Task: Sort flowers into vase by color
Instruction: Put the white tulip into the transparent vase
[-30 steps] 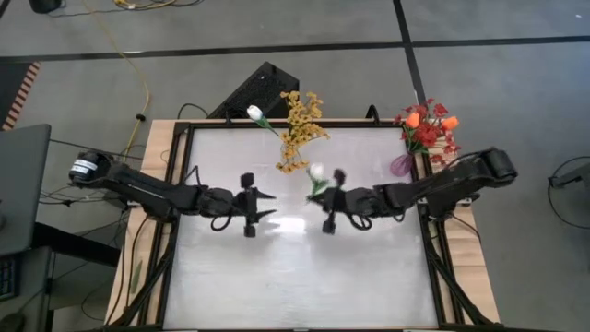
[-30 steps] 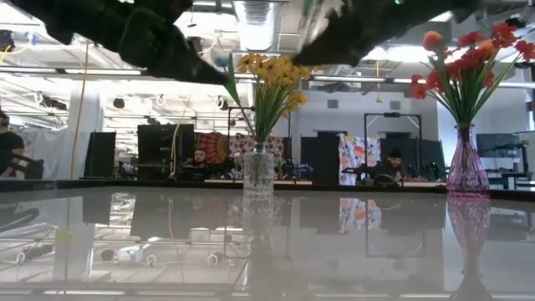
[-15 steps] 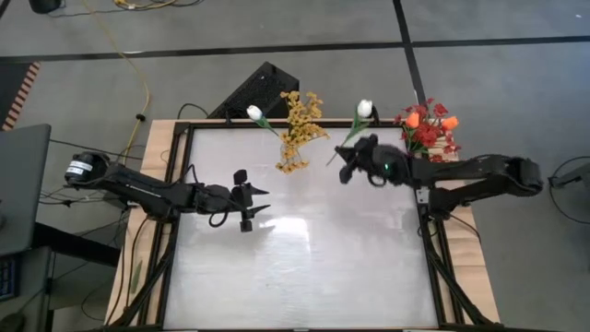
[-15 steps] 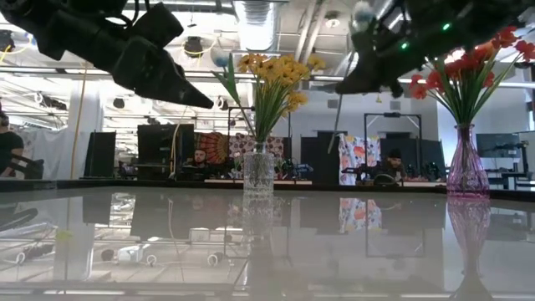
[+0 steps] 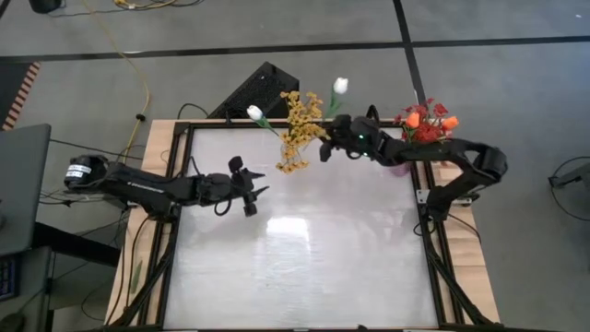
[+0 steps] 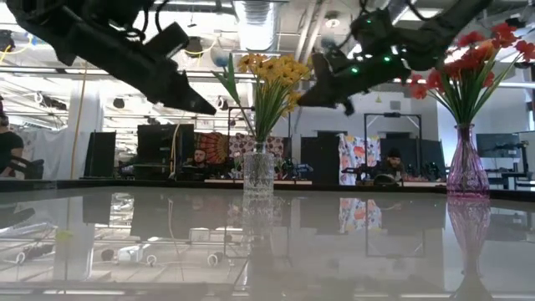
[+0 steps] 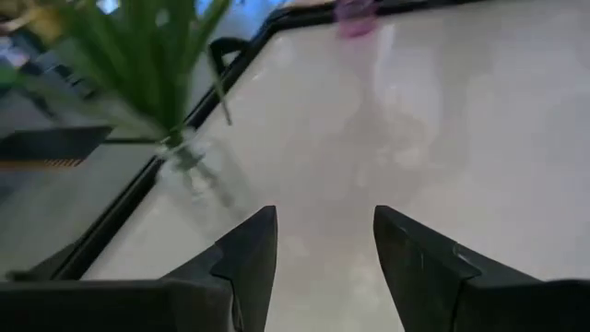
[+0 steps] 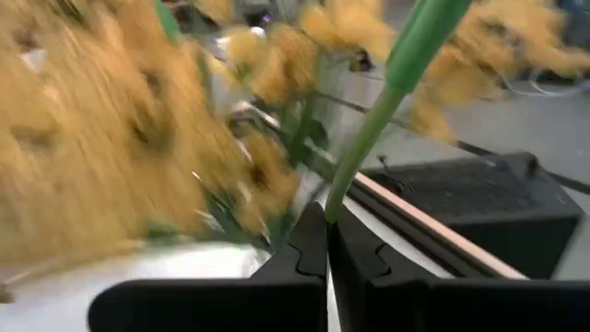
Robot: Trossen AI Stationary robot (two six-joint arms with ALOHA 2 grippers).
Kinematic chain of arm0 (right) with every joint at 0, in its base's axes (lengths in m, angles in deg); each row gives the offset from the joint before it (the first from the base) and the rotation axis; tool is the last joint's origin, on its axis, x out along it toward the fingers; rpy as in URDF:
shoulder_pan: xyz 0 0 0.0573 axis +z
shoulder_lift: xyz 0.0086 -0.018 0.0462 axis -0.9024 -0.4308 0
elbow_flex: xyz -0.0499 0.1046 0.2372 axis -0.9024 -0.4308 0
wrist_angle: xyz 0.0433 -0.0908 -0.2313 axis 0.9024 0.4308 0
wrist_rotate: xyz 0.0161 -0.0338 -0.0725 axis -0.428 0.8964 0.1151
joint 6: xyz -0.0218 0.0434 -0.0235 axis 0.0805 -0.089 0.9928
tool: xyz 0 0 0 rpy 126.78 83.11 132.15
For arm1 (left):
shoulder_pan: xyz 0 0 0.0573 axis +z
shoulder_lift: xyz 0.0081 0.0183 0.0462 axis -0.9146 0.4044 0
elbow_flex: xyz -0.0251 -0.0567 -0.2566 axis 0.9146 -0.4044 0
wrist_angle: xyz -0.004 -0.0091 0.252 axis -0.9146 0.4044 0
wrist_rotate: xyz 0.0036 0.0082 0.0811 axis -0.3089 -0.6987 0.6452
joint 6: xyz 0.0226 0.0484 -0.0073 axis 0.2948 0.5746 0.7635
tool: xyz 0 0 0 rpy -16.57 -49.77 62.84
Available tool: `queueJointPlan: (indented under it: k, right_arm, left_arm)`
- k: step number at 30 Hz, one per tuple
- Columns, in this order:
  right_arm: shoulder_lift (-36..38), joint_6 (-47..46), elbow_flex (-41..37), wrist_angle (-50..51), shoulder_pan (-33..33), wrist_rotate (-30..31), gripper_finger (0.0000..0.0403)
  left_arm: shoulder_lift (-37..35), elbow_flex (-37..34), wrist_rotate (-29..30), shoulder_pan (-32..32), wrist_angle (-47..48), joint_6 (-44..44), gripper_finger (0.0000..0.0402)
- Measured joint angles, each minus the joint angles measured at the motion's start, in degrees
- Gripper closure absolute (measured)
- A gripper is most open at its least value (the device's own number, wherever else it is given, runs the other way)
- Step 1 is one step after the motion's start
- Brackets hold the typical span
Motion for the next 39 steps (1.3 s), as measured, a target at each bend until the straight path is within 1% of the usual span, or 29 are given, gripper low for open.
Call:
queueJointPlan:
  k: [3,6,9,11,16,18,20,24,27,30,36,39]
  right_arm:
    - [-2.0,0.5,3.3,-0.1,0.5,-1.2,0.0379]
    - [-2.4,1.4,5.1,0.2,0.9,-1.2,0.0379]
    - [-2.4,1.9,6.2,-0.3,1.1,-1.2,0.0379]
    - [-2.4,1.9,6.6,-0.2,1.2,-1.1,0.0379]
    - [-2.4,1.9,6.8,-0.5,1.2,-1.0,0.0379]
    - [-2.4,1.9,6.8,-1.2,1.2,-1.0,0.0379]
    - [-2.4,1.9,6.9,-1.7,1.2,-1.0,0.0379]
    - [-5.2,1.9,6.9,-5.0,1.6,-1.0,0.0379]
    - [-7.7,2.0,7.0,-8.0,1.7,-0.9,0.0379]
    - [-9.0,1.7,7.0,-8.6,1.8,-1.0,0.0379]
    - [-8.3,0.8,6.9,-8.8,1.8,-1.2,0.0379]
    - [-7.7,0.6,6.9,-8.7,1.9,-2.3,0.0379]
  left_arm:
    - [1.1,0.0,-0.2,4.1,-0.1,0.8,0.0230]
    - [4.0,0.0,-5.1,9.8,-3.3,2.0,0.0230]
    - [8.5,0.0,-12.4,15.6,-9.3,1.9,0.0230]
    - [11.9,0.0,-15.8,18.6,-15.1,1.9,0.0230]
    - [19.7,0.0,-20.2,23.4,-27.5,1.0,0.0230]
    - [22.1,0.6,-21.9,24.7,-29.9,0.9,0.0230]
    - [24.1,1.9,-22.9,25.7,-30.5,0.8,0.0230]
    - [26.5,4.1,-24.9,27.0,-30.5,1.1,0.0230]
    - [26.9,5.3,-26.1,27.5,-30.5,1.3,0.0230]
    - [26.9,5.8,-26.1,27.7,-30.3,2.7,0.0230]
    - [26.9,6.7,-26.2,28.6,-28.2,4.7,0.0230]
    - [26.9,6.7,-26.3,29.1,-27.7,4.9,0.0230]
